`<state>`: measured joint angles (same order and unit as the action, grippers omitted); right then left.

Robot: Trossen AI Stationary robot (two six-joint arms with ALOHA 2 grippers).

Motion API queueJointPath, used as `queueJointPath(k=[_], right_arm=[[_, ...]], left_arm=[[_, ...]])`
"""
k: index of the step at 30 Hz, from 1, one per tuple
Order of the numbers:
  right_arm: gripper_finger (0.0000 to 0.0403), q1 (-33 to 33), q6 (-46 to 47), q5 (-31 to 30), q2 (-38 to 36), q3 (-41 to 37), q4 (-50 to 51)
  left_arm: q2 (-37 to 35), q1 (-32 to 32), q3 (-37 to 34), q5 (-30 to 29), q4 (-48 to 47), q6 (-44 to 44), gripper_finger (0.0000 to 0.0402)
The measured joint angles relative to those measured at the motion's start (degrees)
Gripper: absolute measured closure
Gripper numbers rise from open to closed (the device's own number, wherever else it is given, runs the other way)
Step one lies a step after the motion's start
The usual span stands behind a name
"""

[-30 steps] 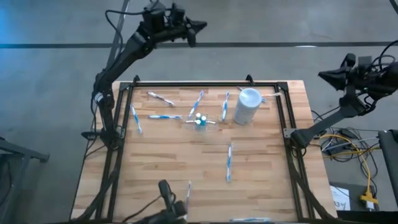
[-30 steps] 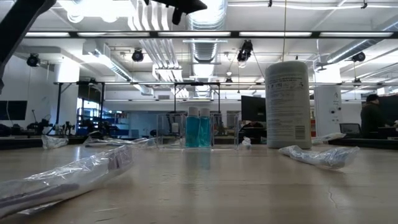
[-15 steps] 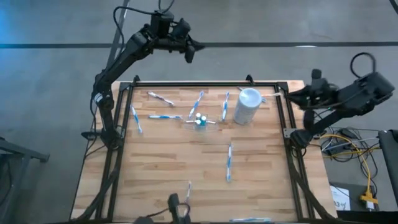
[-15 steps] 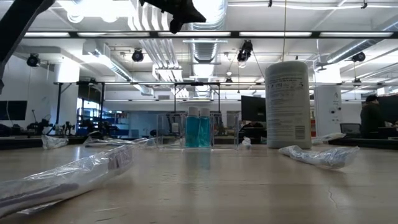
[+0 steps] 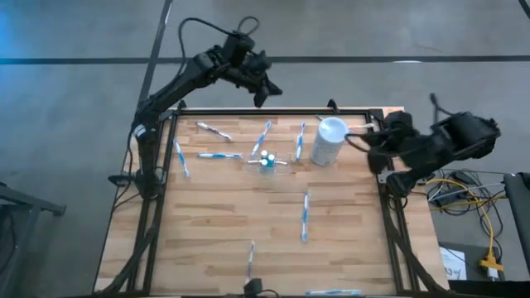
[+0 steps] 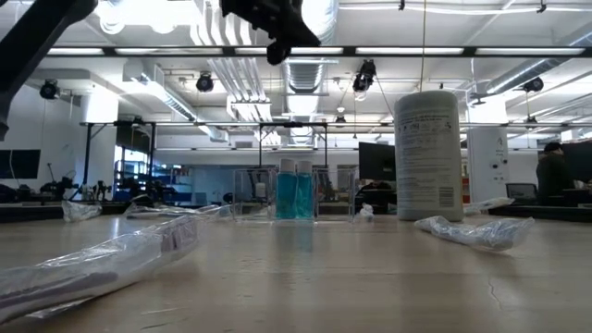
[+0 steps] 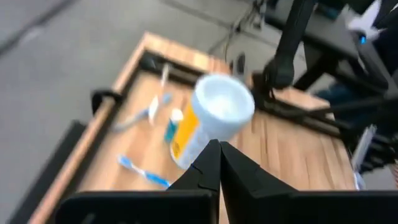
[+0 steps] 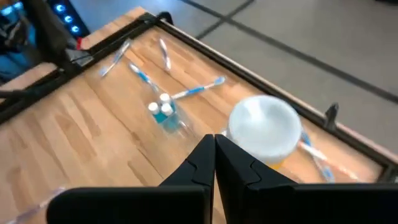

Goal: Pick & Place toothbrushing station
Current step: Put the mouthwash into the transparent organizer

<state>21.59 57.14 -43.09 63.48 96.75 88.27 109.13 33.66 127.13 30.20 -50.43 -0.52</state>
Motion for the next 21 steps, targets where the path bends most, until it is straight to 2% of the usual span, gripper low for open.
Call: queueJointPath(k=[4, 7, 13, 18, 21], right_arm=[[0.0394, -3.7, 1.96, 5.06, 1.26, -3.95, 1.89], [0.0394, -6.25, 7.53, 5.81, 0.99, -7.73, 1.72], [0.0394, -8.62, 16.3, 5.81, -0.92, -14.03, 1.75], [0.0394, -10.71, 16.82, 7.27, -3.13, -18.94, 1.87], [0.0394, -10.87, 15.93, 7.46, -4.89, -20.41, 1.65]], left_arm=[[3.2, -0.86, 0.0, -0.34, -2.74, -0.9, 0.039], [5.87, -1.36, -0.07, -2.96, -3.21, -3.75, 0.039], [8.69, -2.67, -0.13, 1.12, -3.98, -3.82, 0.0388], [8.9, -3.96, -0.13, 3.64, -1.69, -1.48, 0.0384], [8.9, -4.82, 0.24, 4.52, 1.69, 0.82, 0.0364]])
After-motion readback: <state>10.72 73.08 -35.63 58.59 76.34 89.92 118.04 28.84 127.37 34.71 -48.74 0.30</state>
